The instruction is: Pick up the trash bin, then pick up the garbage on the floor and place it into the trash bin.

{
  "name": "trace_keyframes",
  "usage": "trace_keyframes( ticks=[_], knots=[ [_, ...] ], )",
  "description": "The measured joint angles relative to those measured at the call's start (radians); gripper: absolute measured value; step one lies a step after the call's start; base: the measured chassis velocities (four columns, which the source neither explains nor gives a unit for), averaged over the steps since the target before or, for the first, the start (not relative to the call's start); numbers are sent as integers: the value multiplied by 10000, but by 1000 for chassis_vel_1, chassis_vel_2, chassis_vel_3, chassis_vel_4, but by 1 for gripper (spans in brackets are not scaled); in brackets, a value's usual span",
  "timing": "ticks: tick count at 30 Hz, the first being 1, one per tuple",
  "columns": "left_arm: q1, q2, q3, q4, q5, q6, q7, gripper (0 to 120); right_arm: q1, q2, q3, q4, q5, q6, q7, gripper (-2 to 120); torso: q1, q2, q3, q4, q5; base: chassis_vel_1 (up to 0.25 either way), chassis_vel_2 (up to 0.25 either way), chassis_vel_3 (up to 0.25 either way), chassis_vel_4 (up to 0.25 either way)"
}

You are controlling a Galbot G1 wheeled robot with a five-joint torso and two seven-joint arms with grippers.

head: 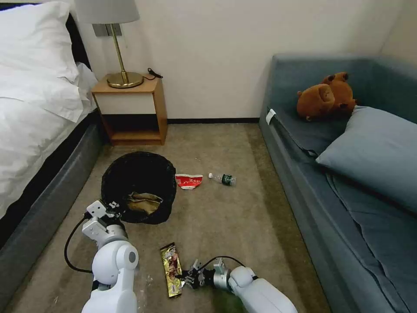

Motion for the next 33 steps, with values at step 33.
trace_keyframes(
  ticks=[33],
  knots=[
    [60,0,-168,-18,-78,7,21,1,1006,-456,1509,-46,1523,576,811,0,0,0,0,-1,-1,0,0,0,0]
  ],
)
